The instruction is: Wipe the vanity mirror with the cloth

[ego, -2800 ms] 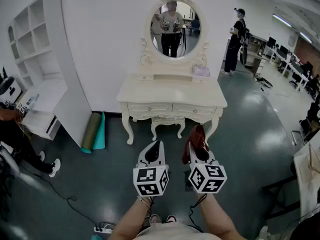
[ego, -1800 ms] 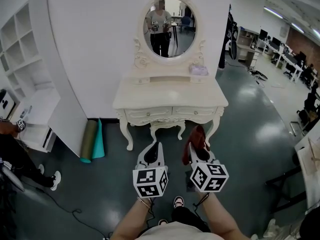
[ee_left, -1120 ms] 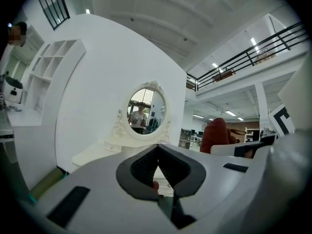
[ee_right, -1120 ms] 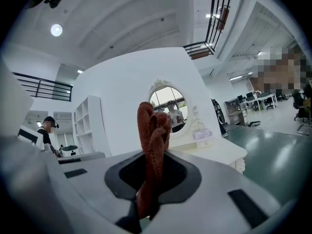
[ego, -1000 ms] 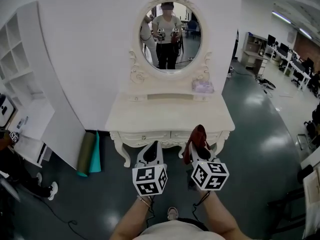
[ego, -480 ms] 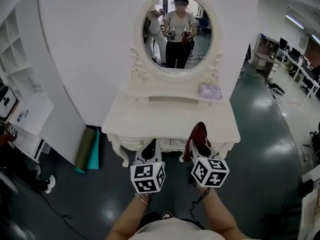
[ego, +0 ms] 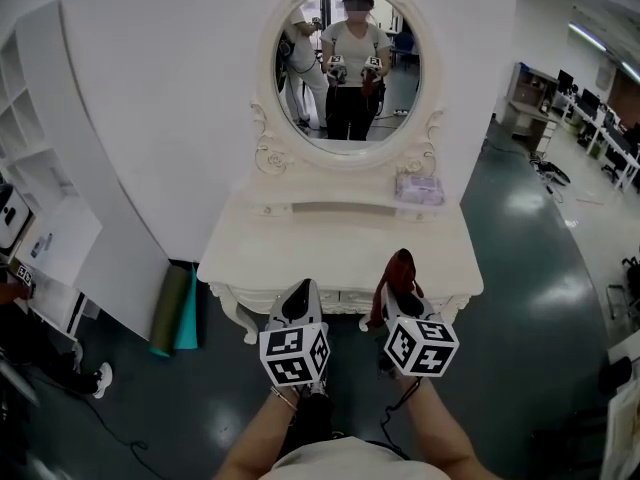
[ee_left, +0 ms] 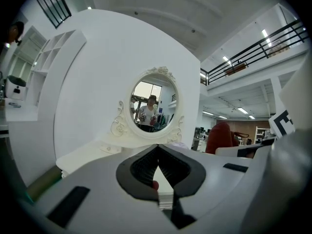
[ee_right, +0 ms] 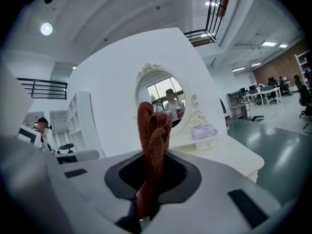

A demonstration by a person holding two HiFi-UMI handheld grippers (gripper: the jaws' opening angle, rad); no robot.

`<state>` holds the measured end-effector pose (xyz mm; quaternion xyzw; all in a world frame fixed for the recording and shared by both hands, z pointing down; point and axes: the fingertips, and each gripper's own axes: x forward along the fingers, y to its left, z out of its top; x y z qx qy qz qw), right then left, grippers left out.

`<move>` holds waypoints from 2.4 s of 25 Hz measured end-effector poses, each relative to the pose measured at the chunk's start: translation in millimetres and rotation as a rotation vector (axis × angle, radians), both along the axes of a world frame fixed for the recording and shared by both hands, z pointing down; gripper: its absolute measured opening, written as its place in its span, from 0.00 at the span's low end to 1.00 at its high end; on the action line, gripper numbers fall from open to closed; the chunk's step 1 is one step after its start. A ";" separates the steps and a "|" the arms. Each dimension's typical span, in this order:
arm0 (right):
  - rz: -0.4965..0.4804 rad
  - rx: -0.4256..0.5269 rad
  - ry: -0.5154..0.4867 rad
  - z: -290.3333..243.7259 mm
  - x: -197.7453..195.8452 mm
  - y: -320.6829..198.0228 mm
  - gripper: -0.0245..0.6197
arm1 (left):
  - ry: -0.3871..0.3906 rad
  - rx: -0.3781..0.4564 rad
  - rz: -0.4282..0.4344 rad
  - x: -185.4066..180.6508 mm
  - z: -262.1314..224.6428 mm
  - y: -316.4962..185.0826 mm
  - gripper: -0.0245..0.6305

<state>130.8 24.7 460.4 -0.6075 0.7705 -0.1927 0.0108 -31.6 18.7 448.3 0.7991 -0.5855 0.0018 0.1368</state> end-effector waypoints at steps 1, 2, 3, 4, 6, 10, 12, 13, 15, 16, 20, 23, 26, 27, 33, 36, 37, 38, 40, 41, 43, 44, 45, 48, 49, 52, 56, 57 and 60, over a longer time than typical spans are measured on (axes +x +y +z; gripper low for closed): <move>0.007 0.000 0.001 0.1 2.3 -4.8 0.13 | 0.001 0.002 0.005 1.7 -0.2 -5.6 0.05; 0.013 0.002 0.003 0.2 4.1 -9.8 0.13 | 0.000 0.007 0.011 3.1 -0.3 -11.4 0.05; 0.018 0.004 0.004 0.2 5.6 -14.9 0.13 | 0.000 0.011 0.015 4.3 -0.2 -17.5 0.05; 0.022 0.006 0.006 0.3 6.9 -20.1 0.13 | 0.001 0.015 0.017 5.3 0.2 -24.0 0.05; 0.029 0.009 0.012 0.5 9.1 -30.9 0.13 | 0.011 0.017 0.020 7.1 1.7 -38.2 0.05; 0.041 0.020 0.030 -4.1 10.6 -59.7 0.13 | 0.021 0.033 0.036 10.6 -1.0 -67.5 0.05; 0.047 0.027 0.032 -8.5 7.5 -77.1 0.13 | 0.019 0.040 0.045 9.3 -3.5 -84.3 0.05; 0.048 0.030 0.035 -10.4 5.2 -85.5 0.13 | 0.020 0.040 0.048 7.9 -4.3 -93.2 0.05; 0.050 0.033 0.041 -13.2 0.4 -102.6 0.13 | 0.022 0.039 0.051 4.8 -5.7 -112.3 0.05; 0.050 0.033 0.044 -14.1 -1.8 -111.5 0.13 | 0.022 0.040 0.052 3.2 -6.7 -122.4 0.05; 0.063 0.032 0.049 -16.5 -4.5 -146.4 0.13 | 0.013 0.044 0.063 -1.2 -11.5 -161.1 0.05; 0.080 0.028 0.038 -16.6 -6.3 -174.5 0.13 | 0.001 0.045 0.078 -4.9 -12.6 -188.8 0.05; 0.082 0.027 0.030 -13.6 -12.6 -203.8 0.13 | -0.017 0.037 0.087 -10.2 -8.5 -217.1 0.05; 0.081 0.026 0.027 -12.2 -15.6 -212.4 0.13 | -0.022 0.035 0.090 -11.9 -7.3 -225.8 0.05; 0.077 -0.002 0.022 -4.2 -24.9 -253.0 0.13 | -0.047 0.040 0.111 -16.3 -10.5 -271.6 0.05; 0.079 -0.016 0.028 -2.3 -21.0 -264.8 0.13 | -0.040 0.032 0.100 -18.2 -8.8 -290.0 0.05; 0.081 -0.021 0.028 -1.4 -18.2 -268.6 0.13 | -0.034 0.025 0.095 -17.7 -7.0 -295.5 0.05; 0.083 -0.027 0.028 0.3 -14.9 -272.2 0.13 | -0.030 0.017 0.091 -16.3 -4.1 -299.8 0.05; 0.084 -0.042 0.025 7.2 -7.7 -278.6 0.13 | -0.028 -0.005 0.085 -11.8 6.3 -304.9 0.05; 0.082 -0.052 0.022 11.8 -4.4 -282.0 0.13 | -0.030 -0.020 0.080 -9.5 13.2 -306.3 0.05; 0.071 -0.072 0.012 19.1 0.7 -291.0 0.13 | -0.034 -0.050 0.064 -4.9 25.2 -309.9 0.05; 0.061 -0.076 0.009 19.8 2.6 -296.8 0.13 | -0.034 -0.061 0.057 -2.1 28.0 -312.5 0.05; 0.050 -0.076 0.011 18.3 4.2 -302.8 0.13 | -0.034 -0.065 0.052 1.0 28.3 -315.3 0.05; 0.018 -0.050 0.025 6.4 5.5 -321.8 0.13 | -0.043 -0.046 0.032 3.6 20.0 -325.2 0.05; 0.008 -0.034 0.030 0.1 4.6 -329.0 0.13 | -0.042 -0.036 0.020 1.7 14.8 -330.2 0.05; -0.035 0.011 0.073 -19.2 -0.5 -347.1 0.13 | -0.036 -0.005 -0.007 -4.1 -1.1 -343.3 0.05; -0.126 0.063 0.159 -51.4 -13.2 -375.8 0.13 | -0.042 0.042 0.001 -7.4 -29.0 -368.2 0.05; -0.146 0.075 0.193 -61.6 -16.6 -383.1 0.13 | -0.047 0.057 0.004 -8.7 -38.6 -375.4 0.05; -0.167 0.114 0.317 -96.6 -22.7 -402.0 0.13 | -0.081 0.108 0.014 -13.4 -69.7 -394.0 0.05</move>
